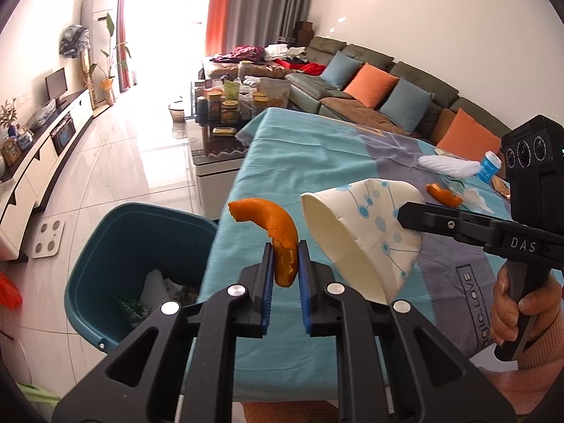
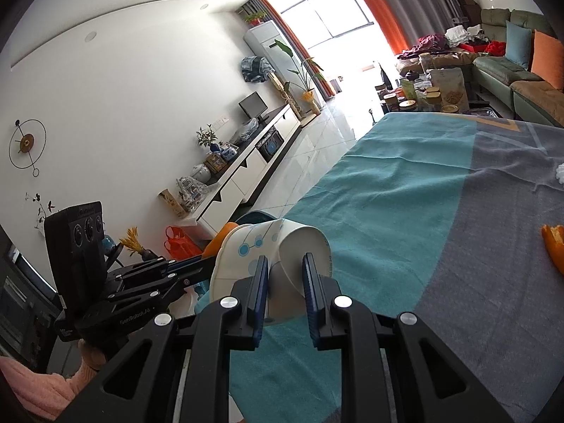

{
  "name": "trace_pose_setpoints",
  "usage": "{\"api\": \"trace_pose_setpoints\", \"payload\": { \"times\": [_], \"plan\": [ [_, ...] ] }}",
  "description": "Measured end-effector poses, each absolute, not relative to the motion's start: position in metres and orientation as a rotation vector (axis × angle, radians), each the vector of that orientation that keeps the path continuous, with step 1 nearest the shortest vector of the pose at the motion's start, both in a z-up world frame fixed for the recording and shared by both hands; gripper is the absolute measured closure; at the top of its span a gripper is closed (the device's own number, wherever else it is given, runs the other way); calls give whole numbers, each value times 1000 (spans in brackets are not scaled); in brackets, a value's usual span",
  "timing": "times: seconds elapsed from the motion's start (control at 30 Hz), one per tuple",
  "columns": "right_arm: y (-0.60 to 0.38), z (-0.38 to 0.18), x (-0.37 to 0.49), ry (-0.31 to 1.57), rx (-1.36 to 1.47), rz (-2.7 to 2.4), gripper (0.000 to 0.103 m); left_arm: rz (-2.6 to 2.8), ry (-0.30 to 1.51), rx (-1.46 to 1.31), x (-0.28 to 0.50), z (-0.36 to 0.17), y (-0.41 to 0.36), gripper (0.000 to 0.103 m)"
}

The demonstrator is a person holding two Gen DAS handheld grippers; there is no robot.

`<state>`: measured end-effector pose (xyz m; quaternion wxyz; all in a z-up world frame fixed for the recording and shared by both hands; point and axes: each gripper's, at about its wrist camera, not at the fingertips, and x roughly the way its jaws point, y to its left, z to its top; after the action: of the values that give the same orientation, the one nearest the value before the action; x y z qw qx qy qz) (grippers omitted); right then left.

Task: Collect trash
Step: 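Carry the orange peel and paper cup to the teal bin and release both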

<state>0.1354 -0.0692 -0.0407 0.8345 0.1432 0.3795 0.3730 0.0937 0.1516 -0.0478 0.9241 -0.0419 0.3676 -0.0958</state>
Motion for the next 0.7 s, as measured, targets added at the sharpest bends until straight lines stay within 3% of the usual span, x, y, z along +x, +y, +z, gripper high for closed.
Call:
{"api": "trace_pose_setpoints", "payload": {
  "times": [0.7],
  "plan": [
    [20, -31, 170, 840, 219, 898, 85, -8, 787, -194, 102, -67, 241, 89]
  ]
}}
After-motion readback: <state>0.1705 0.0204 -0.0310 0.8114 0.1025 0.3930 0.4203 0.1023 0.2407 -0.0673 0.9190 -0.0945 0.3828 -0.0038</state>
